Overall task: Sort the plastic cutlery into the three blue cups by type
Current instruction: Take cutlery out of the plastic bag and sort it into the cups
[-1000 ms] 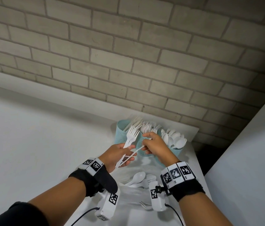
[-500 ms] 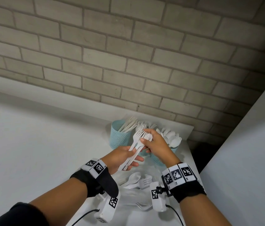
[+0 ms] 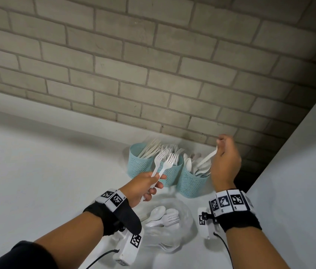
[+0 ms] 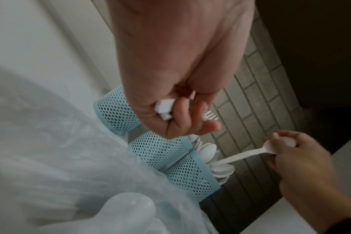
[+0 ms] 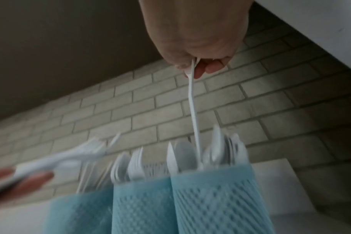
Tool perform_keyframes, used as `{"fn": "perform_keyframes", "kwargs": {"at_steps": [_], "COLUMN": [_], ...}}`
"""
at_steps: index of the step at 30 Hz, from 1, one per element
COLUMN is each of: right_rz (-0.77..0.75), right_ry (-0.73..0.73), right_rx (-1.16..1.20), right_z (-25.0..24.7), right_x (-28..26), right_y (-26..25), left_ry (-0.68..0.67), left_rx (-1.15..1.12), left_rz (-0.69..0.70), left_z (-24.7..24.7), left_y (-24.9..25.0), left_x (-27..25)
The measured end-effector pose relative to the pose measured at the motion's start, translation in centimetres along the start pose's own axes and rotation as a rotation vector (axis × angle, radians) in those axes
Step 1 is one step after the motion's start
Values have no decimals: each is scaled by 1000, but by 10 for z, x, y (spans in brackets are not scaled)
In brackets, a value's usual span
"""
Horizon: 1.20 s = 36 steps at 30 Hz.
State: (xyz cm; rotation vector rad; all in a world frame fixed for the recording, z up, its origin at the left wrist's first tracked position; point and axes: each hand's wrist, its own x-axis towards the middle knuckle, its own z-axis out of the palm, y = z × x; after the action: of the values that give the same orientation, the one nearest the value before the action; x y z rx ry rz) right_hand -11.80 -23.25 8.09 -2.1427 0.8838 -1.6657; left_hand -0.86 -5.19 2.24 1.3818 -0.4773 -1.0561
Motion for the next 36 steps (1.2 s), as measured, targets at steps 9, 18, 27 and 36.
{"fn": "perform_keyframes", "kwargs": {"at_steps": [9,18,27,36], "right_rz": [-29,214,349,372], "right_ry": [-503,-852,-1079,-748], "right_rx": [-497,319,290,289], "right_z": [18,35,49,41], "right_x": [-37,-37,-39,-8], "right_y": [36,-38,-46,-56], "left_ry": [-10,-29,-26,2], "left_rx": [-43,39,164,191], "left_rz": [-48,74,96,70], "left_z": [-1,-2,-18,-31], "left_y": [4,4,-3,-5], "left_x": [-6,-11,-12,-12]}}
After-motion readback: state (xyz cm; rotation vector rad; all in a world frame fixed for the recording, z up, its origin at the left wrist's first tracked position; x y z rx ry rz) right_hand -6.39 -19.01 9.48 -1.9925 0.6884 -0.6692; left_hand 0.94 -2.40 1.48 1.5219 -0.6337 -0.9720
